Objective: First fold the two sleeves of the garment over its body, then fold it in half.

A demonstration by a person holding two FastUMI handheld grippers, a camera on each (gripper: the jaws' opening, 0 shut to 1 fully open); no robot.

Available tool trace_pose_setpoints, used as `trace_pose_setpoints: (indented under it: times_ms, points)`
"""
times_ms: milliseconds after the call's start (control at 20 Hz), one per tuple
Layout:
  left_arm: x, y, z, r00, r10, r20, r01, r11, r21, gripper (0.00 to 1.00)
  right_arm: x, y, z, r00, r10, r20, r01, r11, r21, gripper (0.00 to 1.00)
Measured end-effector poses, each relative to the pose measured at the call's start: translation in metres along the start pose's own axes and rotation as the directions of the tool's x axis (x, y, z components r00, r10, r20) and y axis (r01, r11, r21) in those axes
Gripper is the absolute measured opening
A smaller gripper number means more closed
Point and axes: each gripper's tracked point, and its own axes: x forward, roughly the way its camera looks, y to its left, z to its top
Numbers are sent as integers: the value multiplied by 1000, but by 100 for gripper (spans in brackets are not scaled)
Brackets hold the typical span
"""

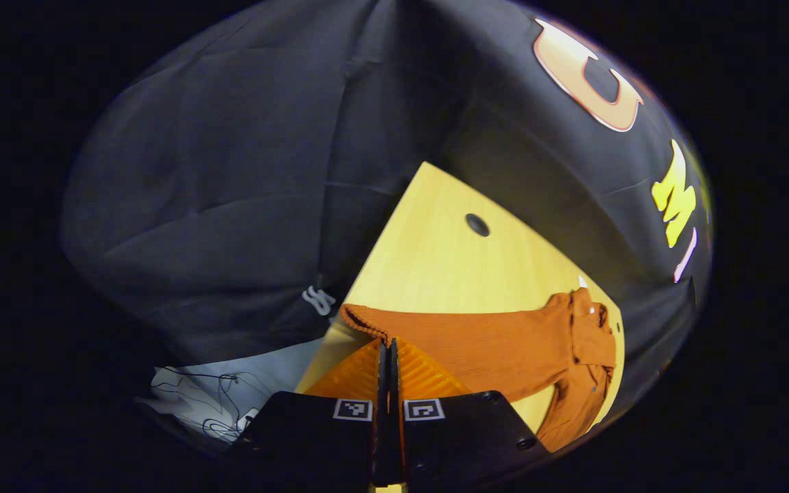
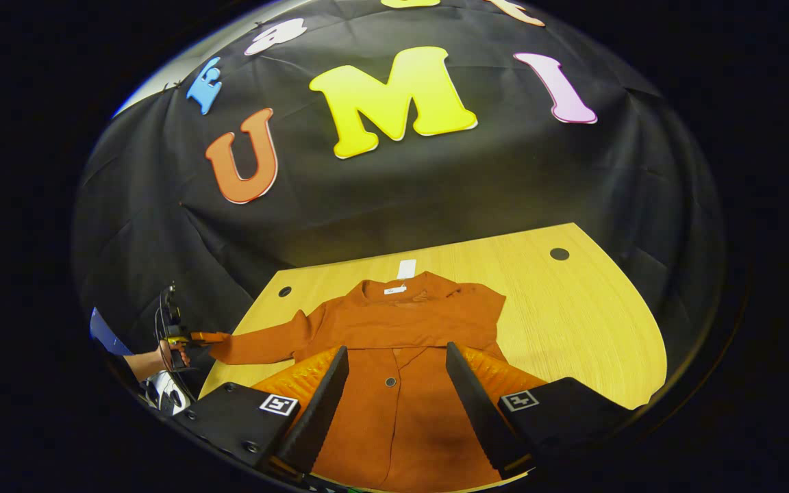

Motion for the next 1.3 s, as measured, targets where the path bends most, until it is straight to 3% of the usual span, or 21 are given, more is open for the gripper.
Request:
trace_pose_setpoints:
  times_ms: [300,550,750,1050,1300]
  points:
    - [-48,-96,26,995,-82,63,78,995,69,2,-28,19,4,994,97,43,-93,992,-89,91]
    - [-83,-218,35,980,-170,104,152,976,158,3,-64,10,20,982,150,113,-134,981,-144,91]
    - [-100,-324,37,964,-240,113,201,939,280,2,-98,-12,37,968,173,184,-152,981,-120,91]
    - [-84,-454,5,938,-347,22,314,872,375,3,-138,-88,49,966,88,244,-78,996,-50,92]
    - [-49,-538,-56,911,-400,-100,402,809,428,3,-160,-152,47,964,-17,267,16,1000,4,91]
